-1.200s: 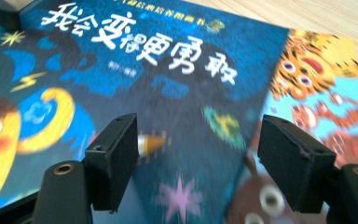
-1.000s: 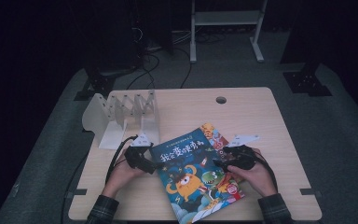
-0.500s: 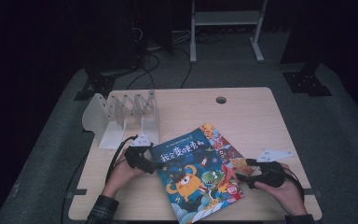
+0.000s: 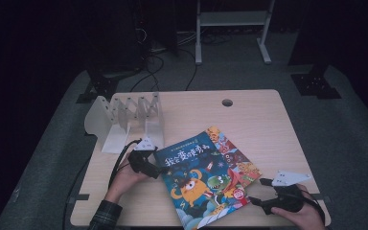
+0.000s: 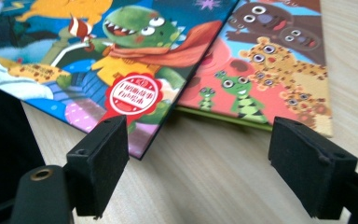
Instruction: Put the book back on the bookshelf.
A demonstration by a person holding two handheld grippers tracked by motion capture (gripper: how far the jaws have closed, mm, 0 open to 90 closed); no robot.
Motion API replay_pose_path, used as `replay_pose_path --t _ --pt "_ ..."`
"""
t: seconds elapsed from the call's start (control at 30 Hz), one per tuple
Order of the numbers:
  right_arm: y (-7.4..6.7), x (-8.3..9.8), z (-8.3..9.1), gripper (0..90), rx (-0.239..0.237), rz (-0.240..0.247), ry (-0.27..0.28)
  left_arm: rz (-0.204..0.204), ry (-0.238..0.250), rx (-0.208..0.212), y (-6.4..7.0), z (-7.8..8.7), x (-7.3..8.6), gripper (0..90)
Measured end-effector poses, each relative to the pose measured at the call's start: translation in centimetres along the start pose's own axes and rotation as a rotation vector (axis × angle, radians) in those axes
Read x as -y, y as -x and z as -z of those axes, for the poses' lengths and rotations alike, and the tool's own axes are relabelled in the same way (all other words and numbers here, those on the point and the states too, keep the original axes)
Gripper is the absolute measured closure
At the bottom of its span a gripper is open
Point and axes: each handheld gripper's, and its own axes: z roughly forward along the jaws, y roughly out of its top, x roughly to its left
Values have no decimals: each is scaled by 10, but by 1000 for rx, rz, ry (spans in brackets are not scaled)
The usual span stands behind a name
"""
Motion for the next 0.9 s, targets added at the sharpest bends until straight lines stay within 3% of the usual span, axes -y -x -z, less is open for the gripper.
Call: replay_pose_path --t 0.1,0.23,0.4,0.57,0.9 --pt "-5 0 -7 141 24 10 -18 0 -1 -1 0 0 0 0" --pt "-3 -2 -7 149 55 6 -1 -6 -5 9 2 1 0 0" --pt "3 -3 -8 149 66 -11 0 -14 -12 22 4 2 0 0" --pt "16 -7 -12 155 134 -15 -24 -19 -20 46 6 1 -1 0" --pt "34 -22 -22 168 203 -17 -46 -20 -33 68 7 2 1 0"
